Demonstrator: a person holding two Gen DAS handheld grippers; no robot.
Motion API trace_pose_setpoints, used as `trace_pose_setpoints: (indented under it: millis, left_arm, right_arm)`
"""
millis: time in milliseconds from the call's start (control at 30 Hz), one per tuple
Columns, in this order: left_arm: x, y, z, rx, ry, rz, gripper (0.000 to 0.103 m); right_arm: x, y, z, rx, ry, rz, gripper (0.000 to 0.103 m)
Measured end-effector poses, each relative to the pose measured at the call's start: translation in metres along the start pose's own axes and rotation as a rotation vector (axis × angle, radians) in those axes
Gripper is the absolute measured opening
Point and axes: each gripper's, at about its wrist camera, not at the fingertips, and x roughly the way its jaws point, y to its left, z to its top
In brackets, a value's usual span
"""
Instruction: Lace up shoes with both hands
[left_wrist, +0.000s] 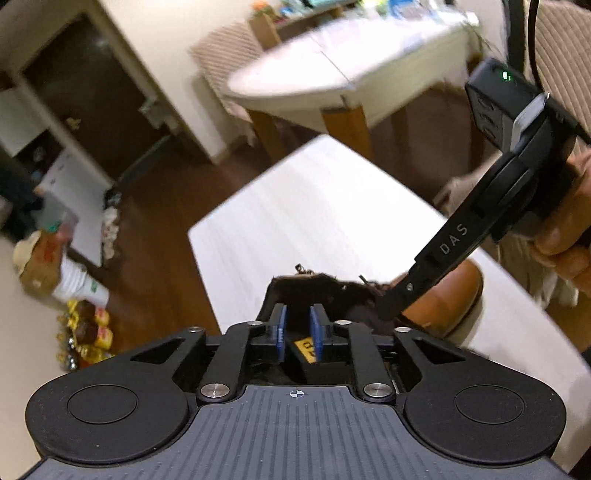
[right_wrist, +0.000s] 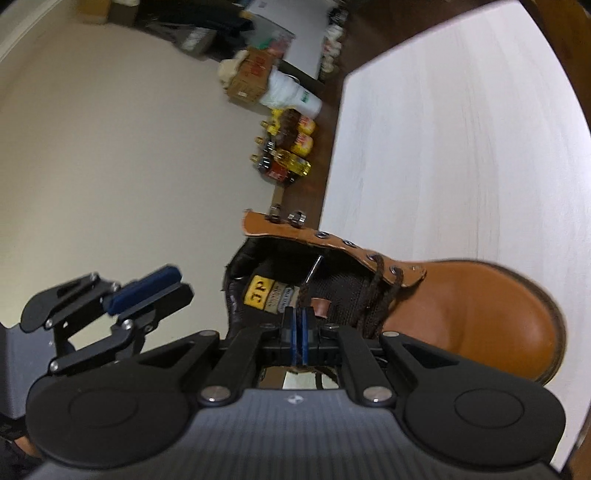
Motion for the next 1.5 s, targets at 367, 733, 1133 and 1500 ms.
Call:
trace_pose_setpoints:
  millis: [367, 733, 1133, 1500]
  left_arm:
    - [0.035, 0.005, -0.019, 0.082, -0.031, -0.149, 0.022]
    - [0.035, 0.010, -0.031, 0.045, -0.070, -0.185, 0.020]
    - [0.029, 0.013, -0.034, -0.022, -0.118, -0.194, 0.020]
    - [-0.001, 0.016, -0.035, -0.116, -0.166, -0.100, 0.021]
  right_arm:
    - [0.022, -0.002, -0.008, 0.056, -0.061, -0.103, 0.004]
    - [0.031, 0.015, -0.015, -0.020, -0.113, -0.224, 0.004]
    - [0.030, 0.021, -0.014, -0.015, -0.142, -0.258, 0.012]
    - [-0.013, -0.017, -0.001, 0.192, -0.188, -0.111, 0.014]
